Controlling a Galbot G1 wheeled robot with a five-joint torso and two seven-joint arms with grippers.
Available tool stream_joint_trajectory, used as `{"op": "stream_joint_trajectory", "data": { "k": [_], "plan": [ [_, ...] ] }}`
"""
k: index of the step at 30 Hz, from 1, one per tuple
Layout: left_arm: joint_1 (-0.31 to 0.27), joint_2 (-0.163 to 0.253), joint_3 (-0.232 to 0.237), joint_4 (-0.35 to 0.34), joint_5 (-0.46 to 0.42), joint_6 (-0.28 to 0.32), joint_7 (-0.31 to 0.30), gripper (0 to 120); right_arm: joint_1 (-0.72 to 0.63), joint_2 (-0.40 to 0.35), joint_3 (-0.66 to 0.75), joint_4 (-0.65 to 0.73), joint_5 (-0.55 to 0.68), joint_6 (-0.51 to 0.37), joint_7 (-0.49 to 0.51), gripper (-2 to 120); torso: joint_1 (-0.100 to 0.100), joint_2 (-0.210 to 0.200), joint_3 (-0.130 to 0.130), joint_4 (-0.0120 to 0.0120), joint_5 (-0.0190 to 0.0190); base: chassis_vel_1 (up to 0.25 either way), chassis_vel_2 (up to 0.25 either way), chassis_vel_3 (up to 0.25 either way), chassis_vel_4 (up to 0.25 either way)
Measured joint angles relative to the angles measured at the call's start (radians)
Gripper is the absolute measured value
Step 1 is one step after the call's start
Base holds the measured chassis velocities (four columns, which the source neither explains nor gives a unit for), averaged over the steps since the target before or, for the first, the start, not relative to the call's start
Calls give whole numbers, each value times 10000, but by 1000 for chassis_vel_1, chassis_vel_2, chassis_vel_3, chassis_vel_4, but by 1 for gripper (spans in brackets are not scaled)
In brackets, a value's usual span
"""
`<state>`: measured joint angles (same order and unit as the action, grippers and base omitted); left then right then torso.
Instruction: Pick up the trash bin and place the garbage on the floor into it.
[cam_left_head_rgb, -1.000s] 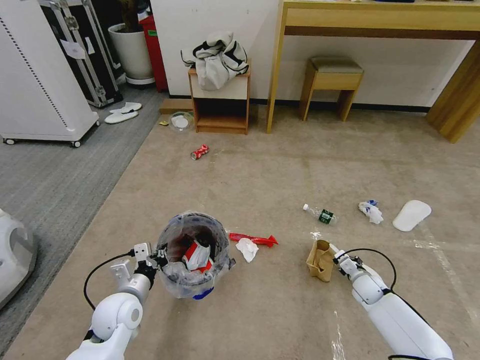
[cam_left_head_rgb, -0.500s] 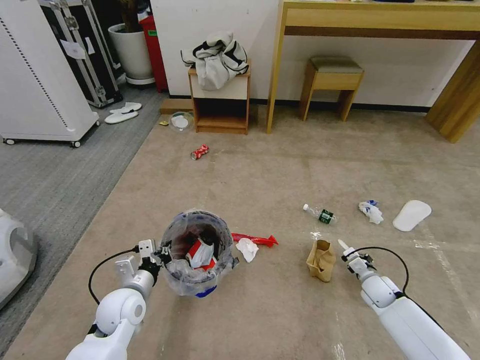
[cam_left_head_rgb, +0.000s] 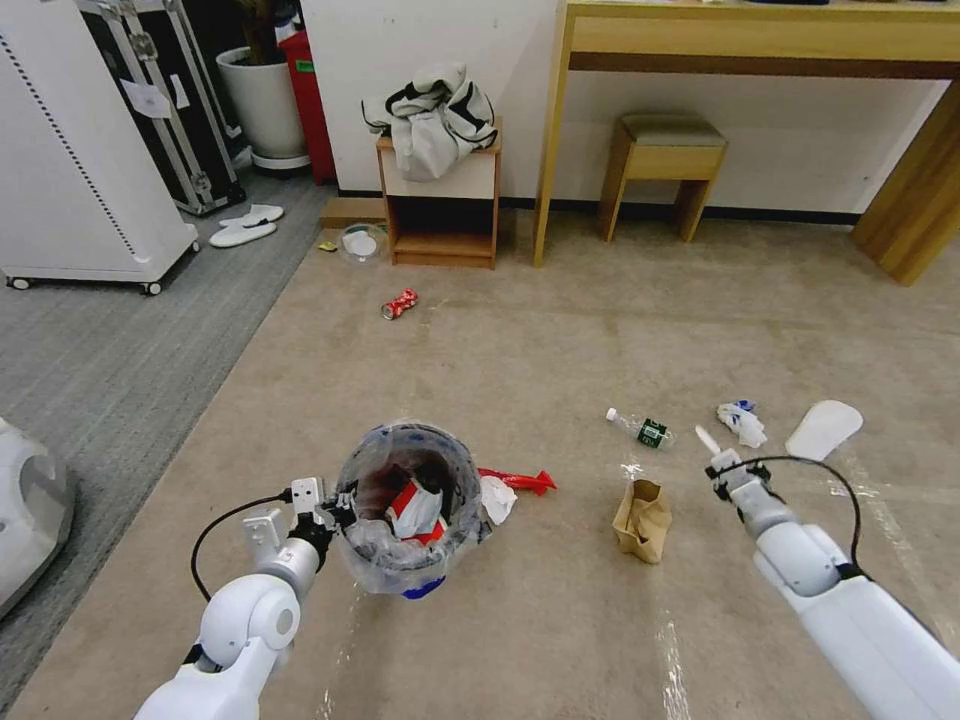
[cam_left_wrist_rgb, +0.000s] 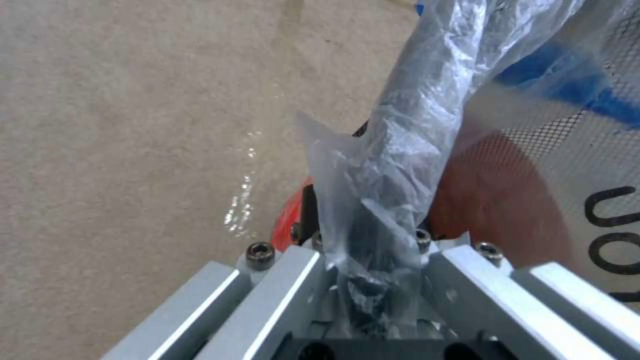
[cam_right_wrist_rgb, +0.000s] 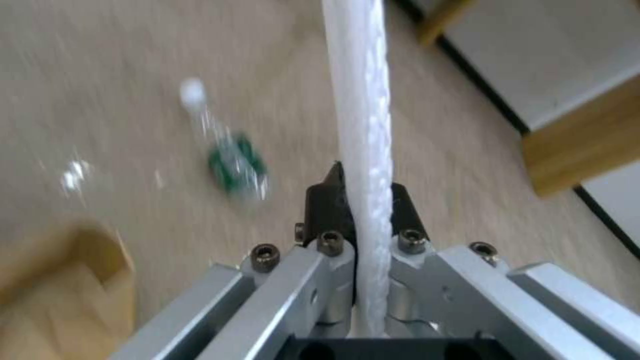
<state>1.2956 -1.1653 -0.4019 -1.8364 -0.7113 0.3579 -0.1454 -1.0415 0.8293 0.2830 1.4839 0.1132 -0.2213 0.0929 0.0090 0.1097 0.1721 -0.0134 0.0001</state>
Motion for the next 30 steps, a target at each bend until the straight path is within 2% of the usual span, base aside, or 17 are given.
{"op": "stream_joint_trajectory", "data": {
  "k": [2,6,7,9,10,13,16,21,24,30],
  "plan": [
    [-13,18,54,-32,-53,40,0,1,-34,-108,29,373,320,56,0,0,0,0,0,0,-1,0,0,0,0],
    [-81,121,256,-94,-235,152,1,1,-18,-418,74,1861,1827,264,12,0,1,0,0,3,0,0,0,0,0],
    [-81,121,256,-94,-235,152,1,1,-18,-418,74,1861,1827,264,12,0,1,0,0,3,0,0,0,0,0],
    [-137,210,400,-142,-327,189,-8,1,98,-636,56,2785,2857,286,94,0,1,0,0,3,-3,0,0,0,0],
    [-137,210,400,-142,-327,189,-8,1,98,-636,56,2785,2857,286,94,0,1,0,0,3,-3,0,0,0,0],
    [-154,334,562,-303,-461,246,-52,1,290,-1073,-15,4055,4173,310,190,0,0,0,0,2,-2,0,0,0,0],
    [-154,359,602,-337,-482,260,-66,1,348,-1222,-32,4443,4585,314,210,0,0,0,0,1,-2,0,0,0,0],
    [-116,452,806,-476,-499,294,-102,1,545,-1809,54,6171,6184,445,3,0,0,0,-1,3,-2,0,0,0,0],
    [-126,459,866,-519,-524,318,-134,1,545,-1992,168,6721,6732,527,-115,0,0,0,0,1,-2,0,0,0,0],
    [-132,462,1036,-639,-585,413,-235,1,471,-2353,342,7404,7076,800,-426,0,0,0,-1,1,-1,0,0,0,0]
  ]
}}
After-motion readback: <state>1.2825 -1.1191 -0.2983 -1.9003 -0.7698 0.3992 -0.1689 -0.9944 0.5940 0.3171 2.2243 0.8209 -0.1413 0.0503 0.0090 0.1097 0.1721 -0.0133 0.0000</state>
